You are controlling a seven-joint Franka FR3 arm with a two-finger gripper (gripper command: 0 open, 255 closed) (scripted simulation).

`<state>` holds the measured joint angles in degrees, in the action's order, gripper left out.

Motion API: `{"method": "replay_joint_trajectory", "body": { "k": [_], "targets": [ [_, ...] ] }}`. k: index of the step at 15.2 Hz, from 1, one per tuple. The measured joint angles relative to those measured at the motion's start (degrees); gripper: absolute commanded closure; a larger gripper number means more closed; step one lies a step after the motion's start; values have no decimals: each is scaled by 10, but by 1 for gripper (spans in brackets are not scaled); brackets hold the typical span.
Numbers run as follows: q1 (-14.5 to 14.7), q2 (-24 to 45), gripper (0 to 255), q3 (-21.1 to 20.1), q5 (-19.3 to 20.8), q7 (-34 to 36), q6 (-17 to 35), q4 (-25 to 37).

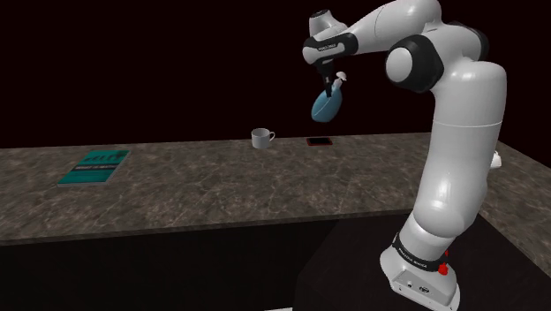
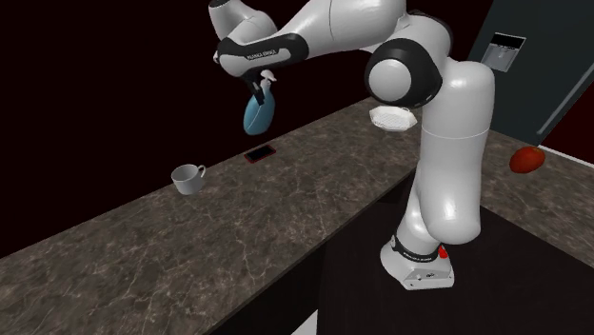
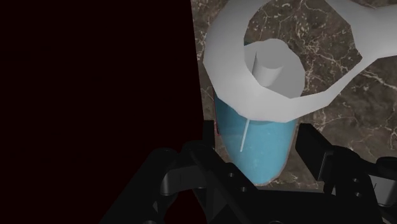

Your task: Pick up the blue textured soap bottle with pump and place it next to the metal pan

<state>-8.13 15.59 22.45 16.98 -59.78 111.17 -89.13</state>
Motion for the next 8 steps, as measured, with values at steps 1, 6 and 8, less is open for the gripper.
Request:
{"method": "replay_joint_trajectory", "body": {
  "k": [1,6,8],
  "targets": [
    [-1,2,255,0,-2,-3,-7,9],
    [0,-1,255,0,-4,-14,-43,44],
    [-2,4,255,0,-8,-21,-59,66]
  ]
}}
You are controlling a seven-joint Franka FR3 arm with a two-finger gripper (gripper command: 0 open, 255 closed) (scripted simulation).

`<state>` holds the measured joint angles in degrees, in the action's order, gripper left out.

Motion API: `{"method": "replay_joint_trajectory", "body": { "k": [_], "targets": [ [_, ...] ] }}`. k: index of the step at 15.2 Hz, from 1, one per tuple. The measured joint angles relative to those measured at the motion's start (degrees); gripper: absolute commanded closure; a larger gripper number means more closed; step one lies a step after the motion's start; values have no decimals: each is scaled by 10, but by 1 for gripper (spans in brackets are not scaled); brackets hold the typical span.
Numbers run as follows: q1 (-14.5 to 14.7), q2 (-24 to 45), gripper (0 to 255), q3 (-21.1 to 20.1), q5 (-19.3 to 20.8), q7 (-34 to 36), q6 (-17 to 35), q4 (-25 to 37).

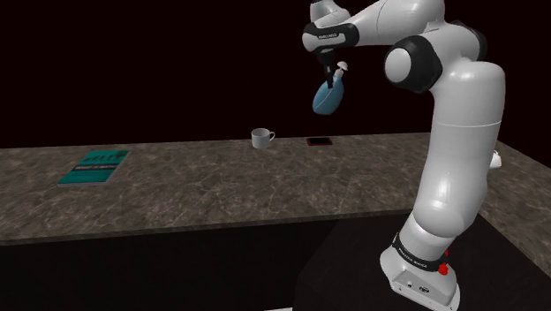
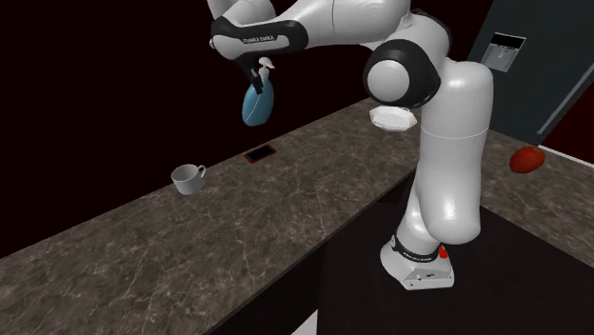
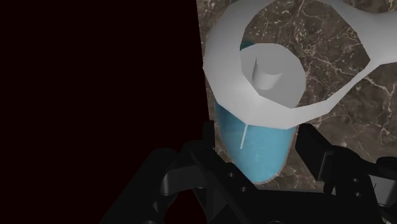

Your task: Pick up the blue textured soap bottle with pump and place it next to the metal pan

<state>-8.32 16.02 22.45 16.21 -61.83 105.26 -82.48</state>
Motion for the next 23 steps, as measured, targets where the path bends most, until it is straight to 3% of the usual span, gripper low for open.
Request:
{"method": "replay_joint_trajectory", "body": {
  "k": [15,23],
  "targets": [
    [-13,33,255,2,-20,-46,-119,159],
    [-35,85,255,4,-42,-78,-207,302]
  ]
}}
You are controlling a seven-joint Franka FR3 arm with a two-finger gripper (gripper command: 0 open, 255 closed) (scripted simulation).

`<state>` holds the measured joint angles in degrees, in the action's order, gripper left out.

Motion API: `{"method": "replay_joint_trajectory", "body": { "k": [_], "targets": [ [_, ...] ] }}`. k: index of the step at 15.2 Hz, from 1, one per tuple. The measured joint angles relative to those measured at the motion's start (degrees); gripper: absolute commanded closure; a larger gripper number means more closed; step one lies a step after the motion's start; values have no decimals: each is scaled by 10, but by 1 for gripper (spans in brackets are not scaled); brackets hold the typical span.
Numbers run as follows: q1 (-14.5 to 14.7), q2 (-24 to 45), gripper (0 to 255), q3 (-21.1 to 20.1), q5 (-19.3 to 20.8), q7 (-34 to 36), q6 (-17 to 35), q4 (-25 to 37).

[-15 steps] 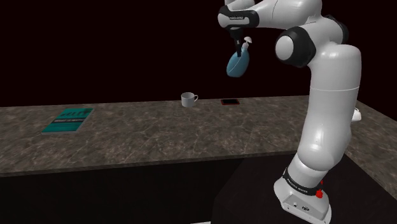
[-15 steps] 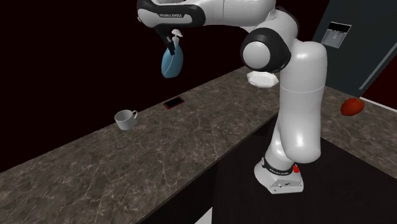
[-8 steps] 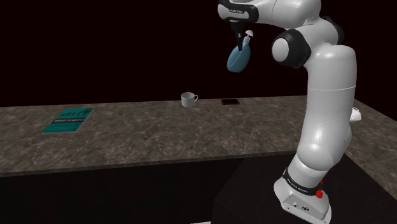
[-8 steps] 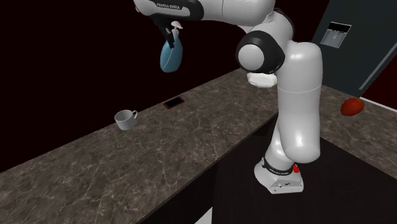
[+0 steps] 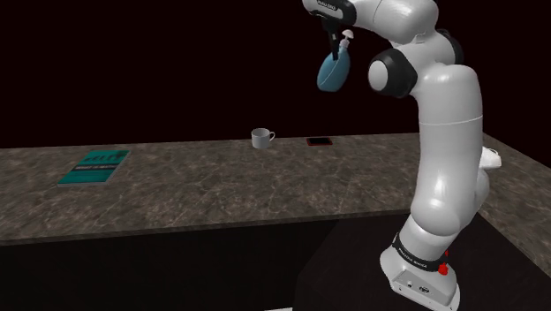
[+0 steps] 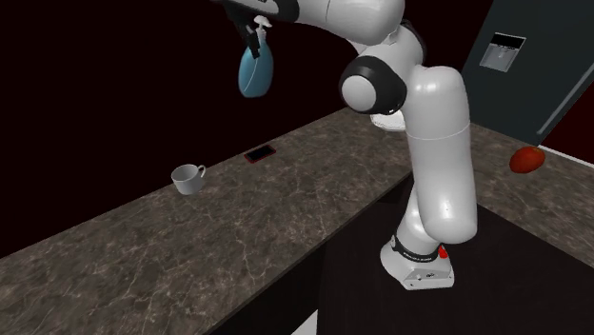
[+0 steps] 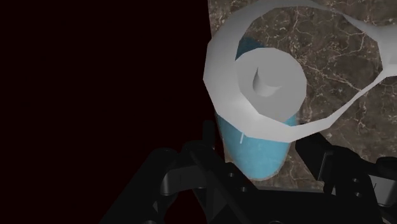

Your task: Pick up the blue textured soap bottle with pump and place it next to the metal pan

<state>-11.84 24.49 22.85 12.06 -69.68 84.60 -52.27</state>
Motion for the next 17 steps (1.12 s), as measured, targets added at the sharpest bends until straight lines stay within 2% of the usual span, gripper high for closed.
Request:
{"method": "replay_joint_trajectory", "body": {
  "k": [1,2,4,9,17],
  "targets": [
    [-3,8,255,0,-3,-4,-11,19],
    [-3,0,255,1,-1,-5,-5,5],
    [2,-45,255,5,12,-4,38,-78],
    [-11,-124,255,21,34,-23,118,-222],
    [-51,-199,255,55,52,-74,228,-379]
  ]
}}
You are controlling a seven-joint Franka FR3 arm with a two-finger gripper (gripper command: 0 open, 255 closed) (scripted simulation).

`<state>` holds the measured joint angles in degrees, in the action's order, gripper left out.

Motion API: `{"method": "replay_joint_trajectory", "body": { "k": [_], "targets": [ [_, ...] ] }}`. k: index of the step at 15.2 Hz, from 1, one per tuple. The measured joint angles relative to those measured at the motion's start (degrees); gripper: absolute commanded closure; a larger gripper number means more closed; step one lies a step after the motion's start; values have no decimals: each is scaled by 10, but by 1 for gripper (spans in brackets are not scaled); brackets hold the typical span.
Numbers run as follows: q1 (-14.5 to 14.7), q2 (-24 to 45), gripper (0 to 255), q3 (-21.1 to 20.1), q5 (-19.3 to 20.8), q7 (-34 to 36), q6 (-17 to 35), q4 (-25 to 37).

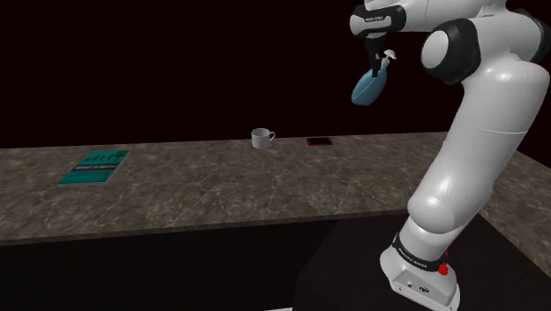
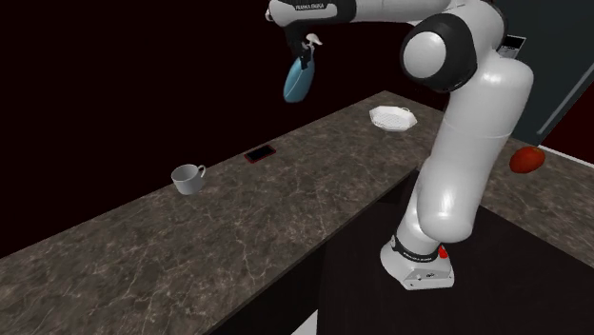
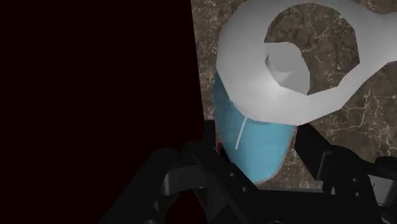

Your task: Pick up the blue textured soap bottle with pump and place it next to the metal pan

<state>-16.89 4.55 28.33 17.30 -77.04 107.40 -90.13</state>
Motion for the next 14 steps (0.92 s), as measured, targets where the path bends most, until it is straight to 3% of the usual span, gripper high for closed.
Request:
{"method": "replay_joint_trajectory", "body": {
  "k": [7,14],
  "targets": [
    [-40,-30,255,36,2,-55,84,-90],
    [-89,-15,255,79,-29,-141,159,-128]
  ]
}}
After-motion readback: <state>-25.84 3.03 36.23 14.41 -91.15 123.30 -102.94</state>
